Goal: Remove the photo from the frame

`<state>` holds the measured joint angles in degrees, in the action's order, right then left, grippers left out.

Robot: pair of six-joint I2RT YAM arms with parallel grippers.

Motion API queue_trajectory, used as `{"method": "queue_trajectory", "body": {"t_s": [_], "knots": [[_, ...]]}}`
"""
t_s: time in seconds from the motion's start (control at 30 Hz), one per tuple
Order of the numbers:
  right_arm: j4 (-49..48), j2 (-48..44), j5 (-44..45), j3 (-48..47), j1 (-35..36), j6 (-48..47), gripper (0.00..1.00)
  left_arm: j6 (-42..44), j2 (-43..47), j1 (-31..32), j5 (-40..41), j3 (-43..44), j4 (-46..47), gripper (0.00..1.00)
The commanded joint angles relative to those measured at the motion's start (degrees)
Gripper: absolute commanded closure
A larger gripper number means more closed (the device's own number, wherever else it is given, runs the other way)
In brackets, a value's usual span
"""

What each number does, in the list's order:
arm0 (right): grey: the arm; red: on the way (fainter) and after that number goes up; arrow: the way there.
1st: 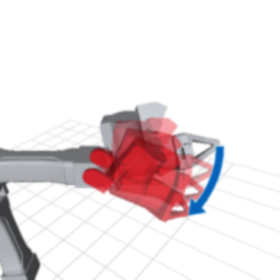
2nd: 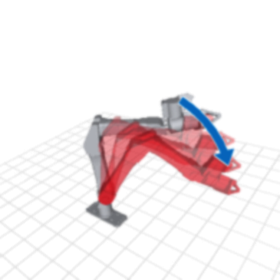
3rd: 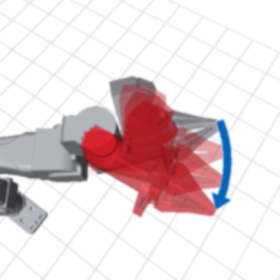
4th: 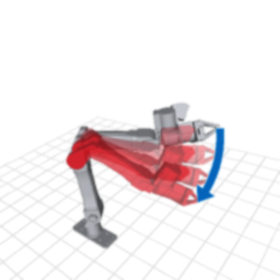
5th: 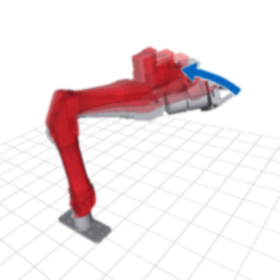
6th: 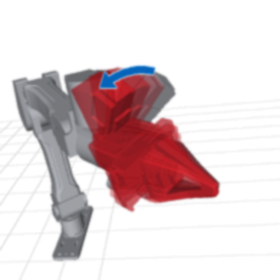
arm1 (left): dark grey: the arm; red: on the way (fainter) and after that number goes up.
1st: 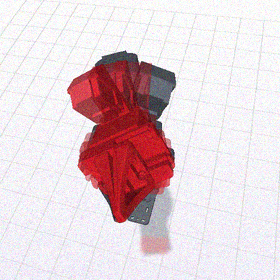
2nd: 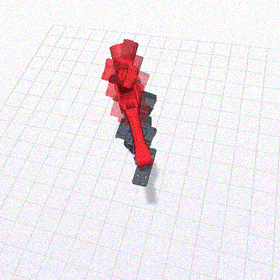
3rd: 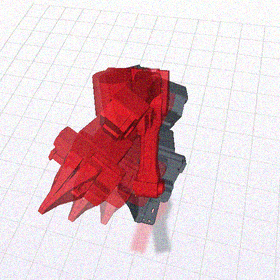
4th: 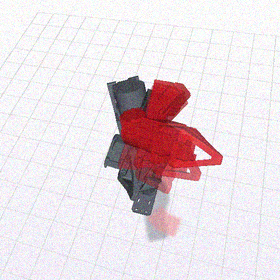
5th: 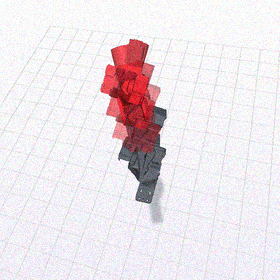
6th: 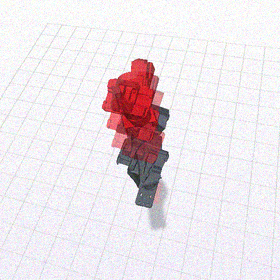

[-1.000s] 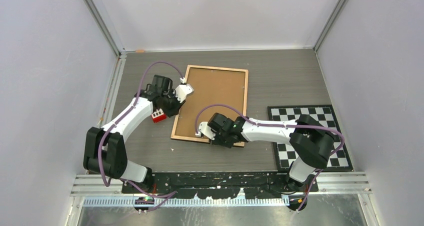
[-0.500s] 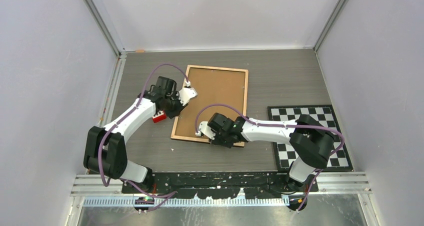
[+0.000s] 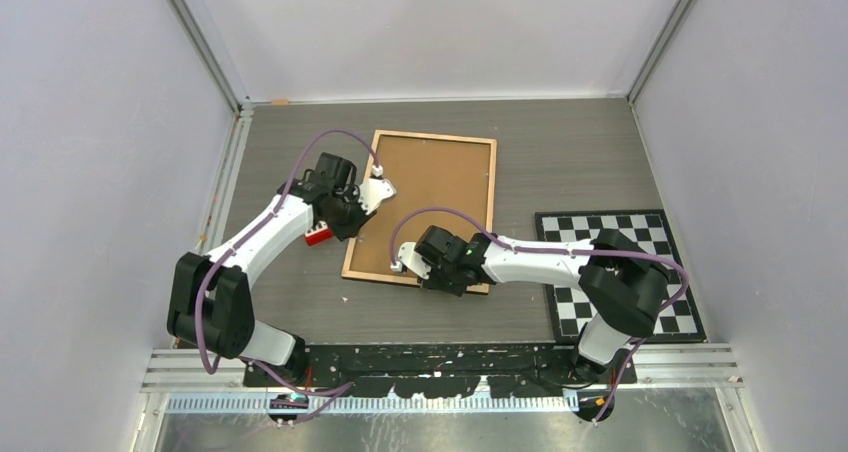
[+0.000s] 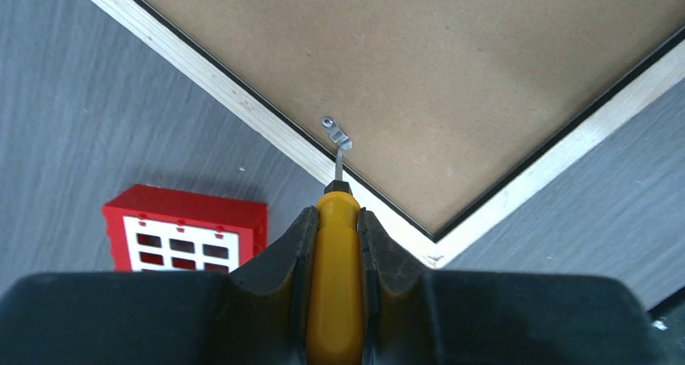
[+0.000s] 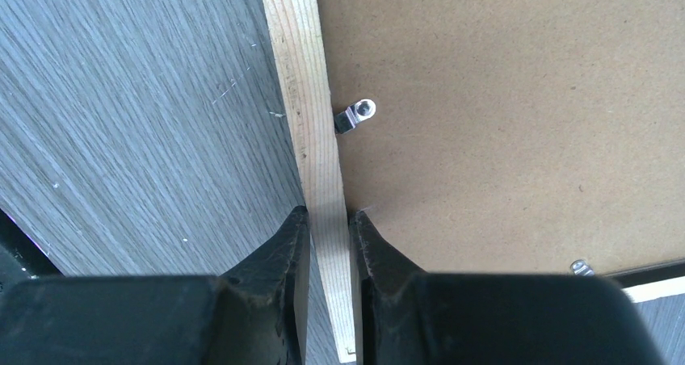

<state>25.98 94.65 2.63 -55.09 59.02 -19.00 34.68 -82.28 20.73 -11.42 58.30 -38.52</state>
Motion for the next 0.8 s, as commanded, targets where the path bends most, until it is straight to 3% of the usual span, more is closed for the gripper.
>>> {"method": "queue_trajectory", "body": {"t_s": [0.0, 0.5, 0.77], "knots": [[-1.62, 2.82, 6.17, 0.6, -0.96, 2.94, 0.99, -6.06, 0.32, 0.52, -2.07, 1.52, -7.55, 1.0], [-1.05, 2.18, 6.09, 0.6, -0.94, 3.31, 0.99, -15.32, 3.68, 0.46, 7.54, -0.91, 1.65, 1.0], [-1.15, 2.28, 6.07, 0.6, -0.99, 3.51, 0.99, -16.15, 2.78, 0.67, 6.89, -1.27, 3.55, 1.0]]}}
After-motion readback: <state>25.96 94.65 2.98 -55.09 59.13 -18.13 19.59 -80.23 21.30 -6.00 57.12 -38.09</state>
